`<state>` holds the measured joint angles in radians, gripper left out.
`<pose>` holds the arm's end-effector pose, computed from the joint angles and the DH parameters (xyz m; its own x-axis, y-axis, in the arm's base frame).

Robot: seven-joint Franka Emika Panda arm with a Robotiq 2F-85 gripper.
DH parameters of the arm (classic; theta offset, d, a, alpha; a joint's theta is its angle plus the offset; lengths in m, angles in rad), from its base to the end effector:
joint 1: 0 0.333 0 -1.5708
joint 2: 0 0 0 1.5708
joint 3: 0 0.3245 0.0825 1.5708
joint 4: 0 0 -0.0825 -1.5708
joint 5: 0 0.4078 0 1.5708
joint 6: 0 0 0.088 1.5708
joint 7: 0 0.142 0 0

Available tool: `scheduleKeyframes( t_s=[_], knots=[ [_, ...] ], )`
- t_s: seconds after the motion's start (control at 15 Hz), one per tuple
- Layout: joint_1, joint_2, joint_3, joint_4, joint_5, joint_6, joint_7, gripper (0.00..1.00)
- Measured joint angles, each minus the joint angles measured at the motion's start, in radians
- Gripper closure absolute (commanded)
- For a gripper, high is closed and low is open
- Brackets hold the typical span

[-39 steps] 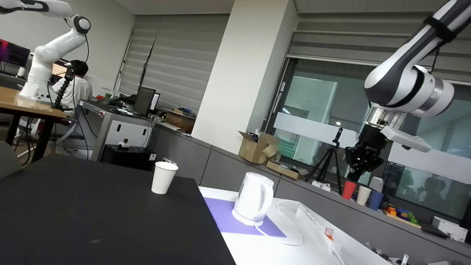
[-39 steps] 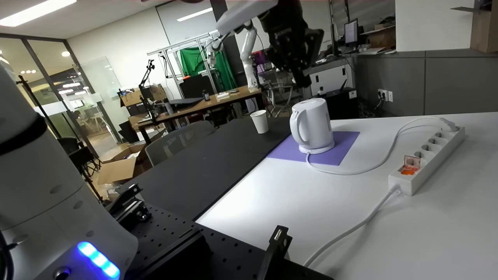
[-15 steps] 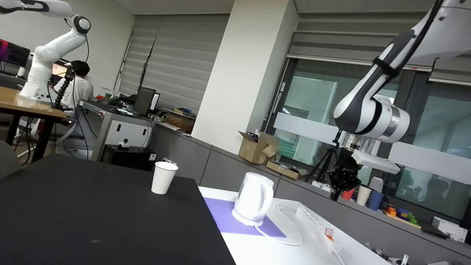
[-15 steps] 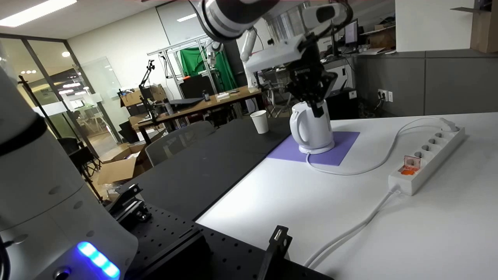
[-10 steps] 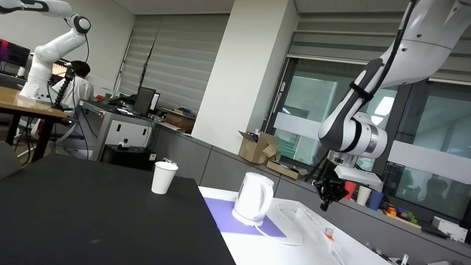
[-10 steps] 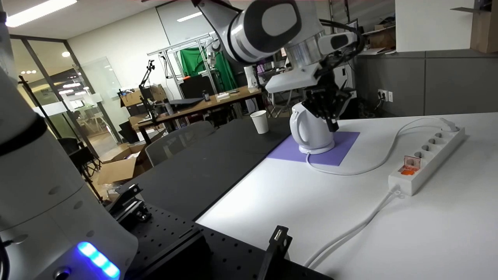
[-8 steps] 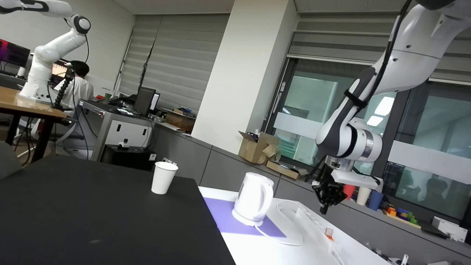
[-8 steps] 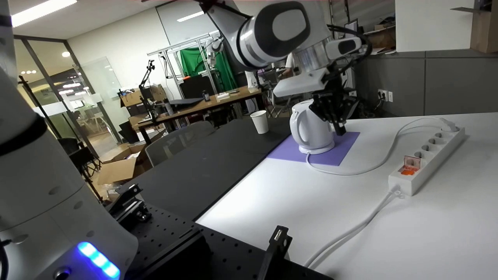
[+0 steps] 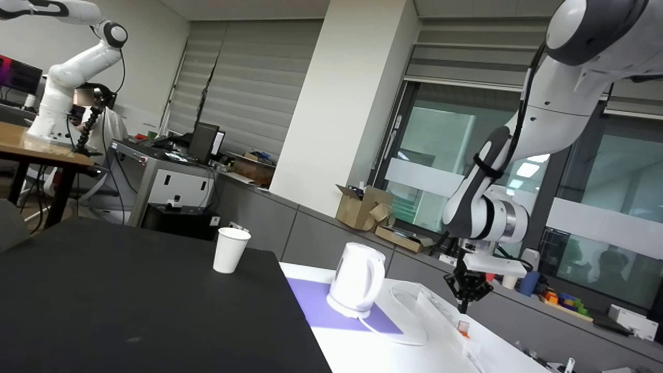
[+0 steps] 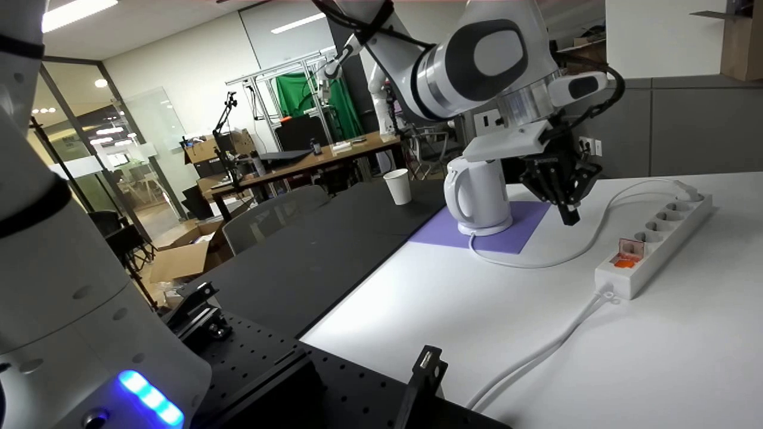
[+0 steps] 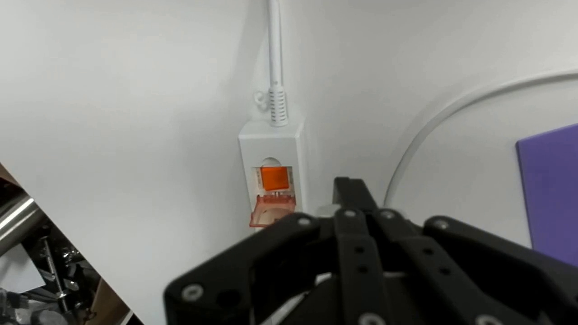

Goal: Turn on the extension cord switch

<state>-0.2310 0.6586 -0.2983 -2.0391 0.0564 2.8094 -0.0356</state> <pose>0.5340 -0.3226 0.0928 0.8866 -0.4426 0.1342 -0.4601 -0.8734 0.1596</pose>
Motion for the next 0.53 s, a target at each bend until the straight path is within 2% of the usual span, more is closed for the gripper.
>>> scheduleKeyframes(
  t_s=[0.53],
  knots=[
    [-0.06, 0.15, 0.004, 0.154, 0.003, -0.004, 0.015, 1.0]
  ],
)
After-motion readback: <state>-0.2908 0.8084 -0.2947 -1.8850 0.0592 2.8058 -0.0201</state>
